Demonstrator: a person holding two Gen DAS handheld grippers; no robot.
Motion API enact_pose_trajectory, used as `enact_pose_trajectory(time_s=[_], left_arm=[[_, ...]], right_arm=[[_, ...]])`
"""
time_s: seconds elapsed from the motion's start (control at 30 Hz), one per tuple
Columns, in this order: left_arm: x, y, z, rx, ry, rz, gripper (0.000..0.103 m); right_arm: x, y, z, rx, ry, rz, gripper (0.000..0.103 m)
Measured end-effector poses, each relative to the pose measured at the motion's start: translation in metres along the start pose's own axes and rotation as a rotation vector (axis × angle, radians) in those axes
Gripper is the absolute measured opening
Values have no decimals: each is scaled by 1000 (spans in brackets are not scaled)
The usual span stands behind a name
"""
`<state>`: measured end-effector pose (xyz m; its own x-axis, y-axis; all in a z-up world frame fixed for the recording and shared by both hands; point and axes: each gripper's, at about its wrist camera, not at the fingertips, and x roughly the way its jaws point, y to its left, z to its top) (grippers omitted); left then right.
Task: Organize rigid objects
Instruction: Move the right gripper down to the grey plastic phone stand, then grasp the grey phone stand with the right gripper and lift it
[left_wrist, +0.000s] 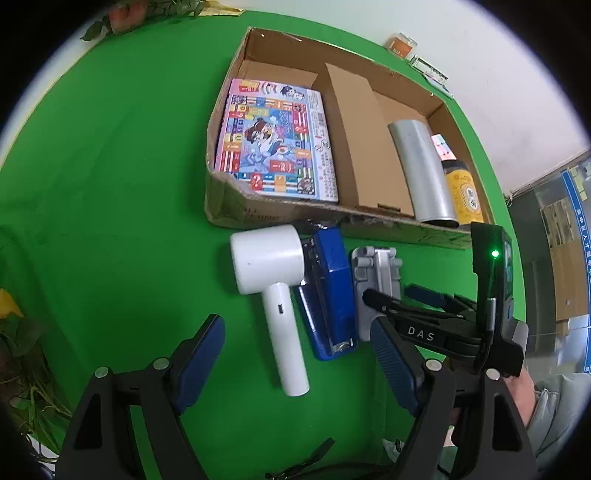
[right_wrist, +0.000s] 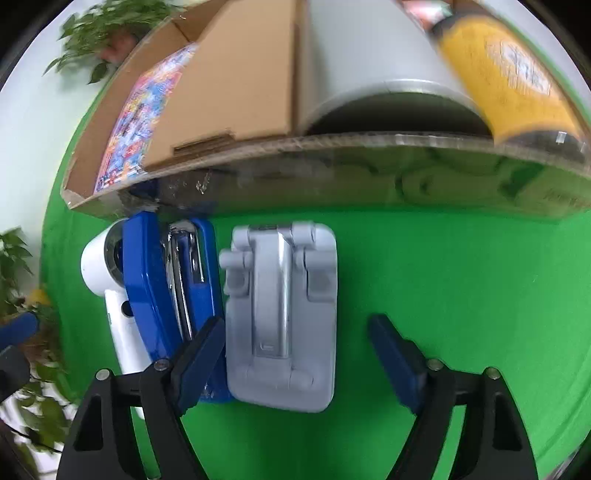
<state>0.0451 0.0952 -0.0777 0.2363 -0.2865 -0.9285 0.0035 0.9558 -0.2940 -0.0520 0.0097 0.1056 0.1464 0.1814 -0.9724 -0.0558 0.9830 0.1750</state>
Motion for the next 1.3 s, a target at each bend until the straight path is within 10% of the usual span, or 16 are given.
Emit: enact_pose_trajectory(time_s=[0.13,0.67,0.8,0.97,1.07,1.3], left_arm=[[0,1,-1,0,8,-6,80],[24,-81,-24,100,86,-132,80],[33,-95,-33,64,77,-99,81],[50,-116,-44,50,132,-89,81],[56,-125,-49,41,163,-86,81],[76,-142,-53,18,226,-136,81]], right_arm=[[-3,7,-14,-46,-26,12,44],[-49,-89,-129,-92,-17,-35,46],[-56,-90,-143,-125,-61,1,89],[-39,-77,-145,-212,-66,-13,87],[-40,-69,-156,-284,-111,-113,66],[-64,-119,-158,-143,-74,58,65]])
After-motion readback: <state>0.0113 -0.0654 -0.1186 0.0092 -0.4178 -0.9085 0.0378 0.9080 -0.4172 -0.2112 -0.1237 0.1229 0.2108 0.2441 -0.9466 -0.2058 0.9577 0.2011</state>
